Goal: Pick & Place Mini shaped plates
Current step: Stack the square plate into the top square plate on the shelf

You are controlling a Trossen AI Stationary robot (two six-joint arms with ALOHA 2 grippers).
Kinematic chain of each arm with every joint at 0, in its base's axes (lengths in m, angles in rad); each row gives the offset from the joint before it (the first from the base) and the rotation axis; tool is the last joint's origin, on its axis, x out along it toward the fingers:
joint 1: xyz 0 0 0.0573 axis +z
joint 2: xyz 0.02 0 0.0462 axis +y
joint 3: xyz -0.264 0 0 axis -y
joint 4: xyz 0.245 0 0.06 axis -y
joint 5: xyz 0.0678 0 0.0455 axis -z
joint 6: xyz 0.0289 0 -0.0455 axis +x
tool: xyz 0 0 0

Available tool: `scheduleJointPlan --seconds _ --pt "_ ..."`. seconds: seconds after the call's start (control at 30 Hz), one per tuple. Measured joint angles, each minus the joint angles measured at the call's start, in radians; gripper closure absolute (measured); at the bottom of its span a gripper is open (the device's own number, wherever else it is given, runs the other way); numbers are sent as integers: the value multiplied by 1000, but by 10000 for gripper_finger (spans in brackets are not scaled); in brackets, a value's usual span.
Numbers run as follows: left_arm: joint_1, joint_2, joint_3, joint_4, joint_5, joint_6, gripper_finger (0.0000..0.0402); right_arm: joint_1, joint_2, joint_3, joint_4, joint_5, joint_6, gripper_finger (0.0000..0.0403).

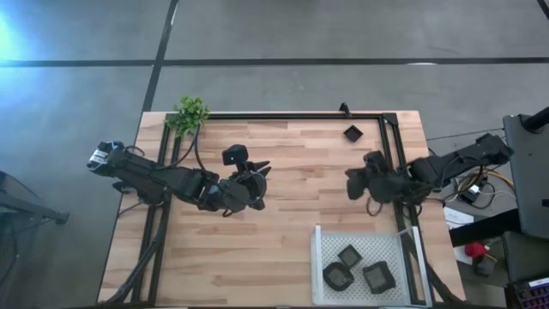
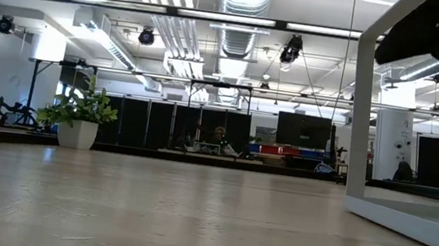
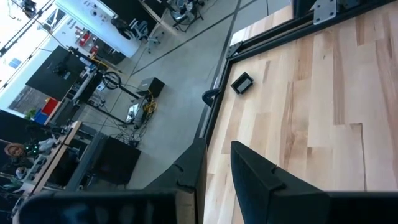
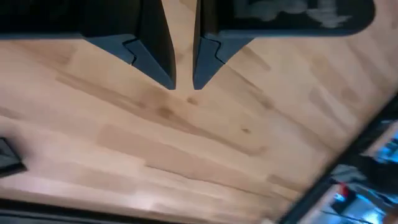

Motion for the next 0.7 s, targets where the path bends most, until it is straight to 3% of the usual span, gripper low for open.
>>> scheduleJointPlan --seconds 0.27,0.7 --pt "0 0 0 0 0 -35 328 -277 9 -1 -6 -225 -132 351" --pt "0 0 0 0 0 -40 328 -644 59 -2 -6 -346 -314 340"
